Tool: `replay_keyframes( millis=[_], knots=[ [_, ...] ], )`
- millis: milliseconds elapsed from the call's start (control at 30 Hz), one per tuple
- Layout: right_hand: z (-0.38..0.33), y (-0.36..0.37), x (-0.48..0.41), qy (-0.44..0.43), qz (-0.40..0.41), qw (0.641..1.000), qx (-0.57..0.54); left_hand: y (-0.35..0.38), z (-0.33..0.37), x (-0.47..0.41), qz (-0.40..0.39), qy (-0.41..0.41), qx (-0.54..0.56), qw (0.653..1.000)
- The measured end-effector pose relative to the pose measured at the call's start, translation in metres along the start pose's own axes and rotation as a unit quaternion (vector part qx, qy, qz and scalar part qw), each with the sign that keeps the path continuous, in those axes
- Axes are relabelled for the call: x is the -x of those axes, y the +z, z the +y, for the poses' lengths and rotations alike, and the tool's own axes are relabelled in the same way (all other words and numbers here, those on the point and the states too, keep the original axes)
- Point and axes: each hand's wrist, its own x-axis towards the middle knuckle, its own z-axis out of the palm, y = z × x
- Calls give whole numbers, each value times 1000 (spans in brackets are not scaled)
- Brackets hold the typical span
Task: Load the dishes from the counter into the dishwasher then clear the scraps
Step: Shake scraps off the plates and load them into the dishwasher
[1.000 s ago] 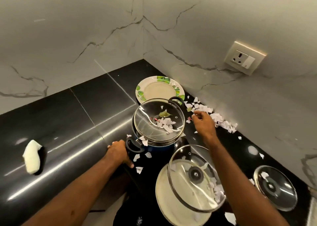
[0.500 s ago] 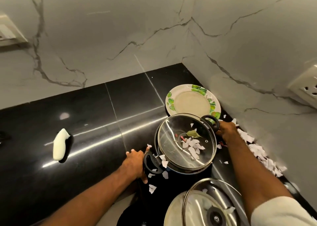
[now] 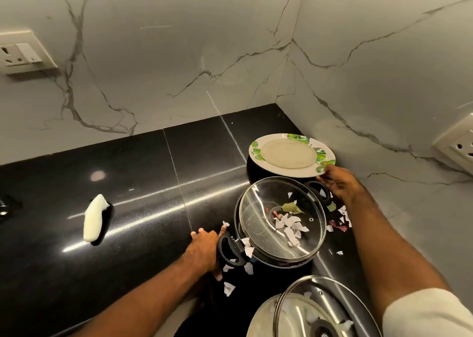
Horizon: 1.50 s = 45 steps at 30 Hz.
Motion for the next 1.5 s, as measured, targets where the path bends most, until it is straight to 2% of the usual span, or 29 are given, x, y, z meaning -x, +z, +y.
replay_keyframes(
  millis=[300, 533, 633, 700, 733, 767, 800, 833, 867, 900, 933, 1000, 1067, 1167, 1200, 1267, 1333, 1500],
  knots=[
    [-35, 12, 27, -58, -24, 997, -41, 8, -4, -1, 24, 5, 5, 1000],
    [-27, -8, 96, -101, -46, 984, -136, 6, -1, 14, 34, 8, -35, 999],
    [-5, -26, 139, -116, -53, 978, -163, 14, -15, 21, 42, 3, 31, 999],
    [14, -39, 169, -133, -62, 975, -164, 10, -34, 23, 95, -4, 123, 988],
    [25, -47, 184, -143, -64, 975, -161, 4, -43, 24, 137, -17, 200, 970],
    [36, -55, 199, -151, -66, 974, -156, -8, -46, 29, 178, -25, 305, 935],
    [48, -62, 215, -157, -68, 974, -150, -22, -45, 36, 209, -17, 434, 876],
    [60, -69, 230, -160, -71, 973, -148, -38, -40, 39, 220, 6, 559, 799],
    [71, -75, 245, -159, -77, 973, -150, -56, -32, 41, 196, 38, 662, 722],
    [83, -81, 261, -157, -81, 972, -152, -75, -22, 43, 158, 69, 732, 659],
    [93, -87, 277, -156, -82, 973, -149, -94, -13, 43, 125, 86, 771, 619],
    [113, -97, 308, -155, -80, 975, -141, -122, 4, 37, 74, 81, 802, 588],
    [129, -106, 335, -147, -78, 978, -129, -133, 15, 28, 27, 52, 804, 592],
    [149, -122, 366, -142, -55, 980, -124, -128, 34, 21, -33, 55, 764, 643],
    [157, -128, 373, -139, -51, 981, -123, -125, 37, 19, -21, 67, 747, 661],
    [175, -140, 389, -126, -30, 982, -134, -115, 43, 14, 53, 74, 715, 693],
    [194, -148, 402, -111, 3, 980, -165, -103, 40, 8, 129, 52, 698, 703],
    [235, -158, 420, -78, 91, 969, -218, -81, 26, 1, 147, 1, 659, 738]
  ],
)
